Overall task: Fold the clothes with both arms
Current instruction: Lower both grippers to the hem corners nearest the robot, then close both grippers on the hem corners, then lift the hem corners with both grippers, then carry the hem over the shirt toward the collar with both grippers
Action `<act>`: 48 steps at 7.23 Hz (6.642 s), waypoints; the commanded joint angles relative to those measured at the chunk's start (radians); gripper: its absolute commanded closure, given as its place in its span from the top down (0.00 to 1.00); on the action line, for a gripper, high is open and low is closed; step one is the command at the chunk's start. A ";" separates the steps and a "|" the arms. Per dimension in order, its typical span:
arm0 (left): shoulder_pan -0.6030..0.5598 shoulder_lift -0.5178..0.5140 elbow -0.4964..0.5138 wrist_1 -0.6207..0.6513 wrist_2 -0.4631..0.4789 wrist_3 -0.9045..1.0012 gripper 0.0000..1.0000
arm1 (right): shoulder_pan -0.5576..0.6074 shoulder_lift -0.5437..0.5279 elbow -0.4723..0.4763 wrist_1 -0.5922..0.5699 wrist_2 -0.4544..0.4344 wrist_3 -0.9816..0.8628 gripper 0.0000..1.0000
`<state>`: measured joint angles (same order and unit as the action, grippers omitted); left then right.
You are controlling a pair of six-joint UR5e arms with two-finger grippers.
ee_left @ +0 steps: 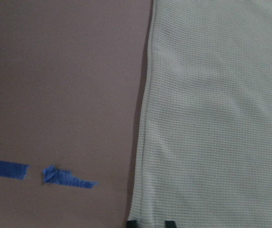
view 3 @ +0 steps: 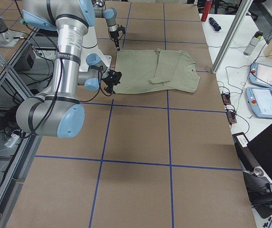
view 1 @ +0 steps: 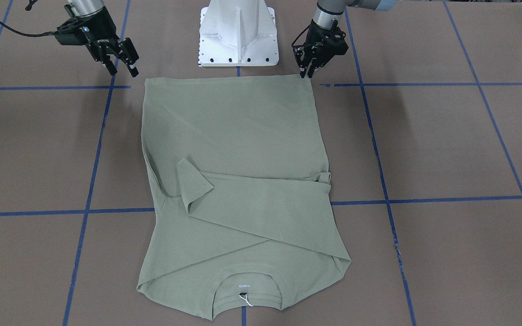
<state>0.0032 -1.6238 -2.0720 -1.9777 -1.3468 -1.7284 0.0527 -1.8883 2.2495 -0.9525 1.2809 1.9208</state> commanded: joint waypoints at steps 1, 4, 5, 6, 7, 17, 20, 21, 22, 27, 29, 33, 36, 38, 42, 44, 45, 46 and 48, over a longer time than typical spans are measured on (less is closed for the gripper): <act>-0.006 0.002 -0.016 0.002 0.001 0.024 0.00 | -0.017 0.041 -0.001 -0.076 -0.018 0.061 0.79; -0.015 0.004 -0.082 0.005 -0.003 0.026 0.00 | -0.052 0.159 0.015 -0.283 -0.029 0.209 0.70; -0.017 0.001 -0.085 0.005 -0.003 0.026 0.00 | -0.065 0.214 0.012 -0.381 -0.037 0.234 0.70; -0.017 -0.004 -0.102 0.003 -0.005 0.026 0.00 | -0.080 0.248 -0.001 -0.432 -0.057 0.236 0.71; -0.017 -0.007 -0.115 0.005 -0.006 0.026 0.00 | -0.097 0.252 -0.033 -0.427 -0.093 0.236 0.71; -0.015 -0.005 -0.126 0.003 -0.009 0.018 0.00 | -0.137 0.253 -0.103 -0.425 -0.156 0.231 0.59; -0.015 -0.002 -0.128 0.002 -0.008 0.015 0.00 | -0.143 0.268 -0.114 -0.425 -0.169 0.233 0.49; -0.017 -0.001 -0.131 0.002 -0.008 0.013 0.00 | -0.143 0.288 -0.117 -0.425 -0.176 0.234 0.27; -0.017 0.002 -0.137 0.002 -0.008 0.013 0.00 | -0.145 0.293 -0.125 -0.425 -0.184 0.234 0.00; -0.023 0.009 -0.256 0.052 -0.065 0.020 0.00 | -0.117 0.284 0.061 -0.536 -0.184 0.224 0.00; -0.096 -0.008 -0.498 0.303 -0.207 0.026 0.00 | -0.094 0.308 0.372 -0.856 -0.068 0.221 0.00; -0.386 -0.247 -0.511 0.577 -0.357 0.351 0.00 | 0.236 0.699 0.338 -1.144 0.171 -0.062 0.00; -0.679 -0.358 -0.164 0.545 -0.361 0.645 0.00 | 0.536 0.830 -0.039 -0.957 0.310 -0.296 0.00; -0.780 -0.421 -0.007 0.490 -0.360 0.719 0.00 | 0.654 0.885 -0.317 -0.693 0.371 -0.380 0.00; -0.804 -0.502 0.424 0.159 -0.347 0.733 0.00 | 0.716 1.132 -0.848 -0.484 0.377 -0.439 0.00; -0.802 -0.551 0.588 0.079 -0.296 0.733 0.00 | 0.730 1.208 -1.037 -0.402 0.379 -0.460 0.00; -0.802 -0.577 0.669 0.030 -0.295 0.734 0.00 | 0.736 1.210 -1.056 -0.401 0.383 -0.486 0.00; -0.802 -0.599 0.729 0.004 -0.295 0.753 0.00 | 0.742 1.204 -1.067 -0.401 0.383 -0.503 0.00; -0.802 -0.597 0.759 -0.026 -0.296 0.770 0.00 | 0.748 1.200 -1.090 -0.401 0.382 -0.549 0.00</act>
<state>-0.7993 -2.2184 -1.3388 -1.9863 -1.6422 -0.9674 0.7969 -0.6861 1.1725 -1.3536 1.6632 1.4072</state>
